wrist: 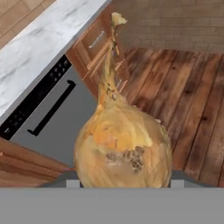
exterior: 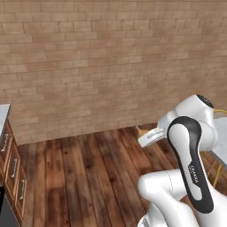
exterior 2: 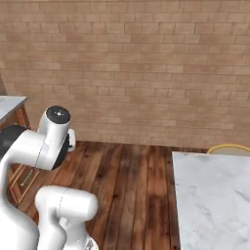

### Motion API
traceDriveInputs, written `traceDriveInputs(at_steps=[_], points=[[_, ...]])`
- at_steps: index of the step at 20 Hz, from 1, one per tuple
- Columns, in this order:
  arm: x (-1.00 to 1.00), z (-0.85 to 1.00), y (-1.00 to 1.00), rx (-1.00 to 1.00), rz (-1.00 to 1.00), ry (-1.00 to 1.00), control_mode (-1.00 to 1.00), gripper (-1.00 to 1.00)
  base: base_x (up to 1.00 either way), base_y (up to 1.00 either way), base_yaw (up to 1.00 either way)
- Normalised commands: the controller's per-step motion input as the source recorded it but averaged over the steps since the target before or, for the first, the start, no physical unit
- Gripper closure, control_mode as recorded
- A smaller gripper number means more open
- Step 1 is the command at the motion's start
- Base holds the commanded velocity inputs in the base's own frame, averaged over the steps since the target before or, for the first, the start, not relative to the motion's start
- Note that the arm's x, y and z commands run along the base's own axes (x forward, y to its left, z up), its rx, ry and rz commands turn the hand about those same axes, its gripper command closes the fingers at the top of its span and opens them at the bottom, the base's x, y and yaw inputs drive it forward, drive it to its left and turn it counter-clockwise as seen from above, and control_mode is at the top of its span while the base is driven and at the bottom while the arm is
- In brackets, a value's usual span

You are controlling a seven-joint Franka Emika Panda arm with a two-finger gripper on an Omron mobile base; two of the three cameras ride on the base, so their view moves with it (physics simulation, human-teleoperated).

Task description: Place the onion in the correct fridge rack based on whether it is a fruit or vegetable. Finally, close the fridge door.

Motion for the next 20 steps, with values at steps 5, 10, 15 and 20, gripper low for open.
traceDriveInputs(at_steps=[5, 10, 15, 20], points=[[0.00, 0.00, 0.00, 0.00, 0.00, 0.00, 1.00, 1.00, 1.00, 0.02, -0.16], [0.00, 0.00, 0.00, 0.00, 0.00, 0.00, 1.00, 1.00, 1.00, 0.13, -0.12], [0.00, 0.00, 0.00, 0.00, 0.00, 0.00, 1.00, 1.00, 1.00, 0.07, -0.13], [0.00, 0.00, 0.00, 0.00, 0.00, 0.00, 1.00, 1.00, 1.00, 0.21, -0.43]])
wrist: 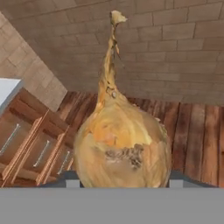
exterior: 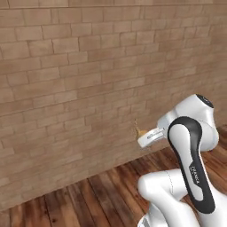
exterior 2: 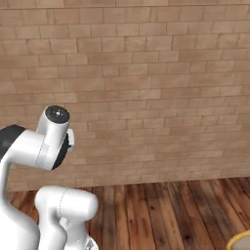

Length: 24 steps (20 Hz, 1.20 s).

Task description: Place the onion in the correct fridge rack based on whether it is a fruit or vegetable. Finally, close the fridge door.

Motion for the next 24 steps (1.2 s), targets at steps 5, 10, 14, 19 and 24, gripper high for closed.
traceDriveInputs(at_steps=[5, 10, 14, 19, 24], points=[[0.00, 0.00, 0.00, 0.00, 0.00, 0.00, 1.00, 1.00, 1.00, 0.24, -0.54], [0.00, 0.00, 0.00, 0.00, 0.00, 0.00, 1.00, 1.00, 1.00, 0.15, -0.51], [0.00, 0.00, 0.00, 0.00, 0.00, 0.00, 1.00, 1.00, 1.00, 0.00, -0.50], [0.00, 0.00, 0.00, 0.00, 0.00, 0.00, 1.00, 1.00, 0.97, -0.03, -0.53], [0.00, 0.00, 0.00, 0.00, 0.00, 0.00, 1.00, 1.00, 0.89, -0.27, -0.52]])
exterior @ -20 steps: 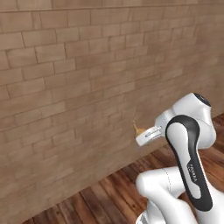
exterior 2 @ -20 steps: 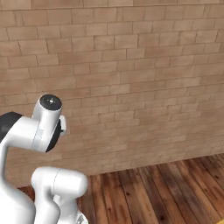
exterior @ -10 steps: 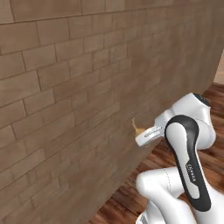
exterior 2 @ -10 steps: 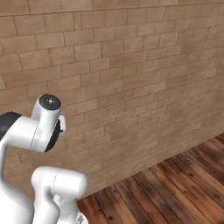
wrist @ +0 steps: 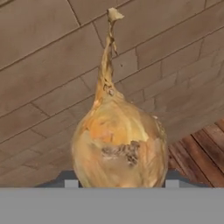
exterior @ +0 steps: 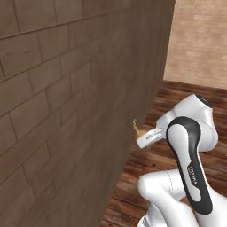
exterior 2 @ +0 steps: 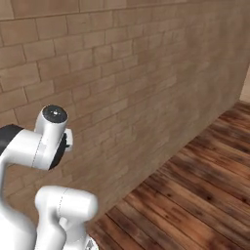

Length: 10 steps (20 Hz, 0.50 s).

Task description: Place the onion in the correct fridge rack based on whether it is a fruit or vegetable. Finally, close the fridge door.

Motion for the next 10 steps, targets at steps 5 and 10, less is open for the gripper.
traceDriveInputs(at_steps=[5, 10], points=[[0.00, 0.00, 0.00, 0.00, 0.00, 0.00, 1.00, 1.00, 0.80, -0.60, -0.50], [0.00, 0.00, 0.00, 0.00, 0.00, 0.00, 1.00, 1.00, 0.76, -0.73, -0.48]])
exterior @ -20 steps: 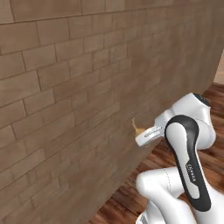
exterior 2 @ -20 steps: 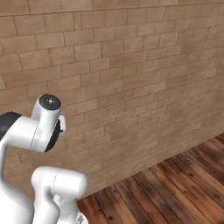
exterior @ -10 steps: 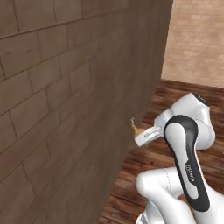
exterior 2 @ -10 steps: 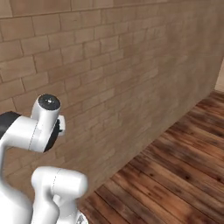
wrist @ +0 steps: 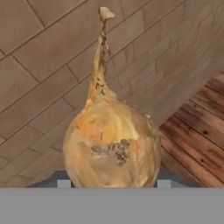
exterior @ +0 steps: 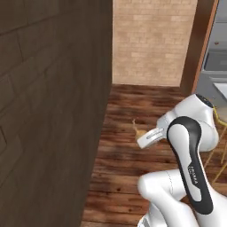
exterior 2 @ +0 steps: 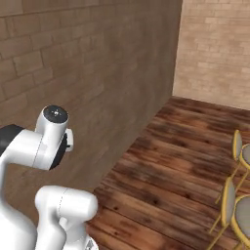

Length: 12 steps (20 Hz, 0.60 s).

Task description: Place the onion in the correct fridge rack based on whether it is a fruit or vegetable. Finally, close the fridge door.

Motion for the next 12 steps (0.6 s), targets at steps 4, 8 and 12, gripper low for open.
traceDriveInputs(at_steps=[4, 8, 12], points=[[0.00, 0.00, 0.00, 0.00, 0.00, 0.00, 1.00, 1.00, 0.94, -0.77, -0.41], [0.00, 0.00, 0.00, 0.00, 0.00, 0.00, 1.00, 1.00, 0.99, -0.82, -0.37], [0.00, 0.00, 0.00, 0.00, 0.00, 0.00, 1.00, 1.00, 1.00, -0.74, -0.33]])
